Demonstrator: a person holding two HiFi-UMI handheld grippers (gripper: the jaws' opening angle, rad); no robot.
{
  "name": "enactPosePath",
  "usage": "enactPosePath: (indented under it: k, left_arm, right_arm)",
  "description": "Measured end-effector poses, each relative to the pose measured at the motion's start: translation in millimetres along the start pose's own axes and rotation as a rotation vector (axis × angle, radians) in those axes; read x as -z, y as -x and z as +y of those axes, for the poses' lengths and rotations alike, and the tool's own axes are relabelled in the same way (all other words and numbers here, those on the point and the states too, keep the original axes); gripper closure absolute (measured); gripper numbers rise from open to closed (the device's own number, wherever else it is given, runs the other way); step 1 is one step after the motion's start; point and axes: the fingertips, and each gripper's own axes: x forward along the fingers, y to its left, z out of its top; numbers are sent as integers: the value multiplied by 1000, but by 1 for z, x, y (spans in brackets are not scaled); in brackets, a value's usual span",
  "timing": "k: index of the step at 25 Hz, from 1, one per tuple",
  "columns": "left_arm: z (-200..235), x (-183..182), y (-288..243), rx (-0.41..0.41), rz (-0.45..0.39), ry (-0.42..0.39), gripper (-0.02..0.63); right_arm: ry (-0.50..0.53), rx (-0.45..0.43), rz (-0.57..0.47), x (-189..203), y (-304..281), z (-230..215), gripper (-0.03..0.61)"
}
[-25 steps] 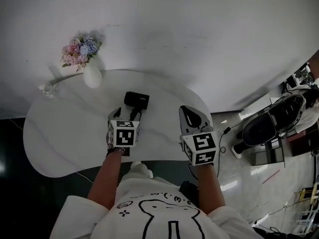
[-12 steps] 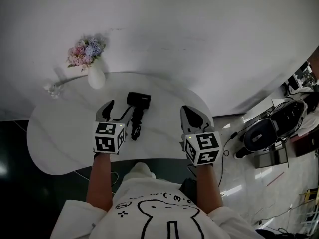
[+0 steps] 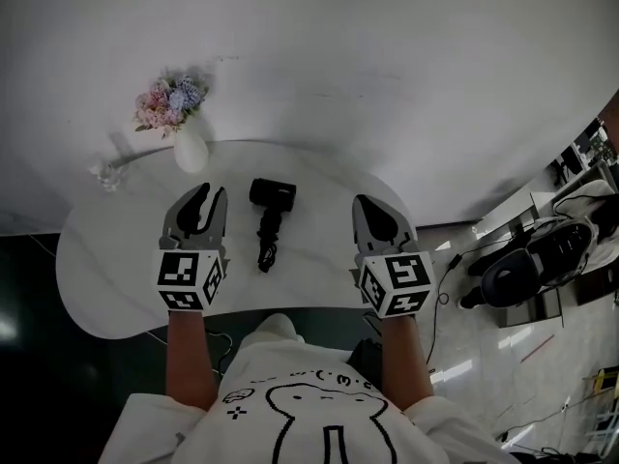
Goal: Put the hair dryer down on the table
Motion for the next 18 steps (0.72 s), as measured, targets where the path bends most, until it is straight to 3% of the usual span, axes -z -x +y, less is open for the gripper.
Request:
enactPosePath:
  k: [2,4,9,18]
  left_arm:
    - [8,-6,4,-33,-32,12,567]
    - [10,-15,7,-30,-69,11,594]
    - [4,-43,14,31,-187,-2,595]
    - [1,-66,13,30,-223,-49,595]
  right_arm:
    - [5,-5,-21,-6,-1,2,581]
    - [17,-9,-36,-10,-1,3,581]
    - [52,-18,-75,-19,0,4,581]
    - [108,-14,-136,-41,4,4,581]
